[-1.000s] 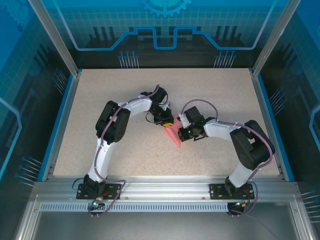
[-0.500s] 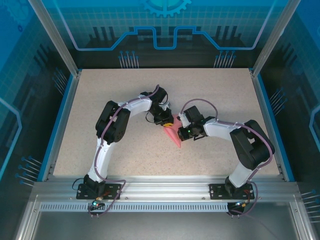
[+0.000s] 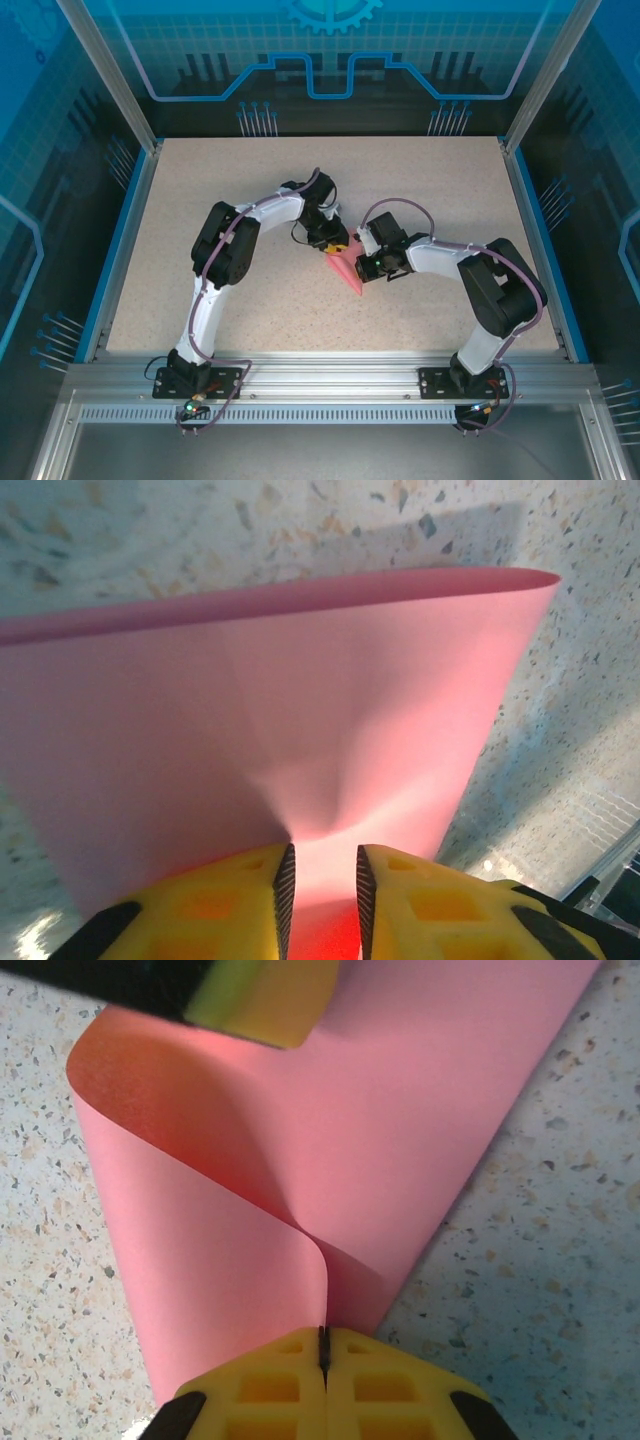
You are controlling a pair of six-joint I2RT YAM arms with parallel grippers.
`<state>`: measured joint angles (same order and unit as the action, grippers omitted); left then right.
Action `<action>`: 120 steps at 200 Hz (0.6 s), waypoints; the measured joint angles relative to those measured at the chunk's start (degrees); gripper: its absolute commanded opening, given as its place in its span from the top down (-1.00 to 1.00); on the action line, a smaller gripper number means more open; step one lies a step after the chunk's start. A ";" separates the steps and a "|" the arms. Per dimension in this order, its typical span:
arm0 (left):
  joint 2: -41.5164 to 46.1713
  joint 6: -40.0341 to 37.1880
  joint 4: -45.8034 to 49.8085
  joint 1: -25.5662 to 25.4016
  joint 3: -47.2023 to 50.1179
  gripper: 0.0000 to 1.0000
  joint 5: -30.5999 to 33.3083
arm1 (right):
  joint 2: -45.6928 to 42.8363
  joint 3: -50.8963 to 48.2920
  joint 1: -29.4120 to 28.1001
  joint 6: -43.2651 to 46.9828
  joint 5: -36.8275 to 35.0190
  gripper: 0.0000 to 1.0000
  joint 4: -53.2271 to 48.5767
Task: Fold a paper plane with a square sheet of paper (fold left side to right side)
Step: Third fold the triangle at the center of the table.
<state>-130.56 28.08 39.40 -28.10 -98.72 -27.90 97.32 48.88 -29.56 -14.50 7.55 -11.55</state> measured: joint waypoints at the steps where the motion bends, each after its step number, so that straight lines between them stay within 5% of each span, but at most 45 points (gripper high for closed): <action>1: 0.00 -0.02 0.24 0.04 -0.17 0.41 0.02 | 0.00 0.00 0.00 0.09 0.00 1.00 -0.02; 63: 4.83 -2.19 2.58 3.41 -2.49 0.52 1.90 | 0.22 0.42 0.00 1.44 0.15 1.00 -0.63; 120: 17.79 -2.95 -3.34 2.78 13.40 0.70 -3.96 | 0.79 1.40 0.00 2.08 0.20 1.00 -1.84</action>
<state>-112.77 25.12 36.05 -25.32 -85.32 -31.86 98.10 50.28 -29.56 -12.43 7.75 -13.39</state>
